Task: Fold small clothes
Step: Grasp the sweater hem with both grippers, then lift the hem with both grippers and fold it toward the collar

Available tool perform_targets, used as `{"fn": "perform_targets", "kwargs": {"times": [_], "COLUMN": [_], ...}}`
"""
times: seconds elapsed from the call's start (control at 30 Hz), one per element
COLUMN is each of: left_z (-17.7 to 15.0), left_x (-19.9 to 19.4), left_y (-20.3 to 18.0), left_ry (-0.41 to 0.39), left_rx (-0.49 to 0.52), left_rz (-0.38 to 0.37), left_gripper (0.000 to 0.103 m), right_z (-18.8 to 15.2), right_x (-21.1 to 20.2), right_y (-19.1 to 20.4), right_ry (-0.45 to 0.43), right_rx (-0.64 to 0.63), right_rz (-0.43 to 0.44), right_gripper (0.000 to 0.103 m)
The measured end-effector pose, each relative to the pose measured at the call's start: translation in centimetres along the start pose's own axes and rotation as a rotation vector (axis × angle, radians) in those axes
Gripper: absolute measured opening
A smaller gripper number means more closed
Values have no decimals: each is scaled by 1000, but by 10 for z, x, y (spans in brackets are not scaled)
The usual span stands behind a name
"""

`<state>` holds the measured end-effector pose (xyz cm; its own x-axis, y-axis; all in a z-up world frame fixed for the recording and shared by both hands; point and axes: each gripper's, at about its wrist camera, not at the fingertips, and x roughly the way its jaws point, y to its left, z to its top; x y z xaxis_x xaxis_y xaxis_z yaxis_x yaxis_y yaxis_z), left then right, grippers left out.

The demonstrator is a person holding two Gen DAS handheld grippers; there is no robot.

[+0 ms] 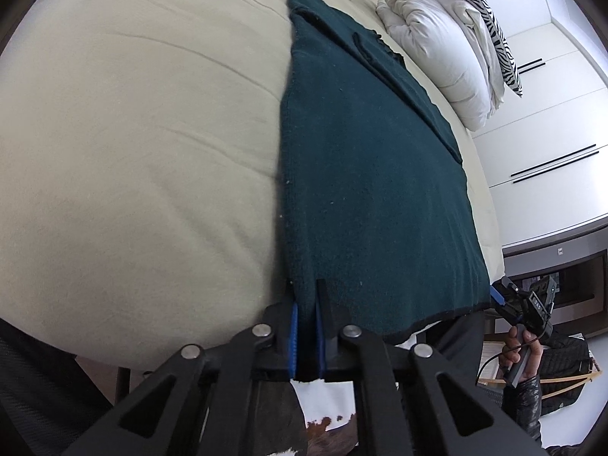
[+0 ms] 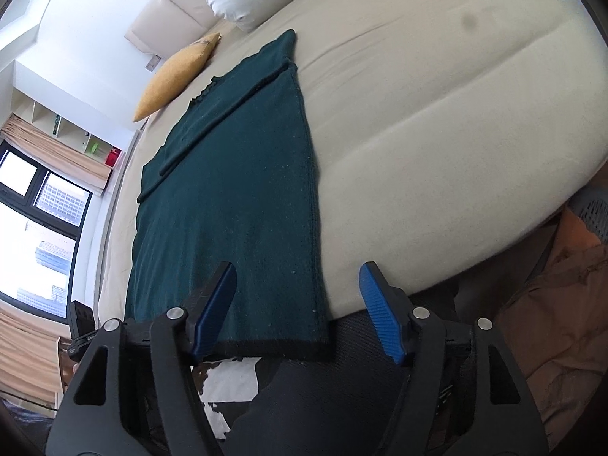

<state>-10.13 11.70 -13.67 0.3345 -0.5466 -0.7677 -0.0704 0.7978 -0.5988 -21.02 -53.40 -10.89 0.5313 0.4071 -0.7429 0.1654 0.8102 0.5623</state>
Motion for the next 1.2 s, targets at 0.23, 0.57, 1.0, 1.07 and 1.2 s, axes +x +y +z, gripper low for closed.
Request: {"fn": "perform_targets", "kwargs": {"times": [0.23, 0.57, 1.0, 1.07, 1.2], "left_z": [0, -3, 11, 18, 37], "left_x": [-2, -1, -34, -42, -60], "left_y": [-6, -11, -25, -29, -31], "left_ry": [-3, -4, -118, -143, -203], "left_rx": [17, 41, 36, 21, -42], "left_rz": [10, 11, -87, -131, -253], "left_gripper": [7, 6, 5, 5, 5], "right_z": [-3, -10, 0, 8, 26], "right_x": [3, 15, -8, -16, -23], "right_y": [-7, 1, 7, 14, 26], "right_ry": [74, 159, 19, -24, -94], "right_rx": [21, 6, 40, 44, 71], "right_rz": [10, 38, 103, 169, 281], "right_gripper": [58, 35, 5, 5, 5]}}
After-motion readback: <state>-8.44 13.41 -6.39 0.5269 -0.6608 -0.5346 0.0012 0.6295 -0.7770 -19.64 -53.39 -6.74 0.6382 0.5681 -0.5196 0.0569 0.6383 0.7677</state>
